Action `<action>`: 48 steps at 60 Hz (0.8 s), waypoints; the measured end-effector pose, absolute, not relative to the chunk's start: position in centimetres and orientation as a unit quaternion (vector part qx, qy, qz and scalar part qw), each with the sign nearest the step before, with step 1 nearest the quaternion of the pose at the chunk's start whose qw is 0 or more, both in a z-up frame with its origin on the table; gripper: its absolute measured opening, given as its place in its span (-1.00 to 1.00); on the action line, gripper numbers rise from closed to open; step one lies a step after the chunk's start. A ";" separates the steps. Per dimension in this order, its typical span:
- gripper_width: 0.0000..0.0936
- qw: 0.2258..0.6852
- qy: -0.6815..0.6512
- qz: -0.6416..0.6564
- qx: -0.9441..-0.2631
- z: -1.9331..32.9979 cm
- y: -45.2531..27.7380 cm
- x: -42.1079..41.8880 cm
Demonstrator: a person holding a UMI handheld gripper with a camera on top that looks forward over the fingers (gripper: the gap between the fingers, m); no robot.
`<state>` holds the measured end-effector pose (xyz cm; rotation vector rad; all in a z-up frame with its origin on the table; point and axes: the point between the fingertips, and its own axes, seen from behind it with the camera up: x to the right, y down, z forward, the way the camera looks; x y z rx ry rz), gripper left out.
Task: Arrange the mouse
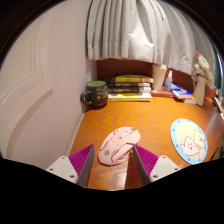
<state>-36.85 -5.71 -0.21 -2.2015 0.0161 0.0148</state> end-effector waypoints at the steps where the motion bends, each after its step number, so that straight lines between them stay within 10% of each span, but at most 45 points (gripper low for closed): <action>1: 0.64 0.453 0.006 0.005 -0.892 -0.2 -5.3 -36.9; 20: 0.61 0.435 -0.018 -0.001 -0.900 -1.0 0.2 -38.3; 27: 0.15 0.422 -0.023 0.012 -0.906 -1.5 1.4 -38.8; 48: -0.16 0.336 -0.080 0.045 -0.937 -0.3 2.5 -38.9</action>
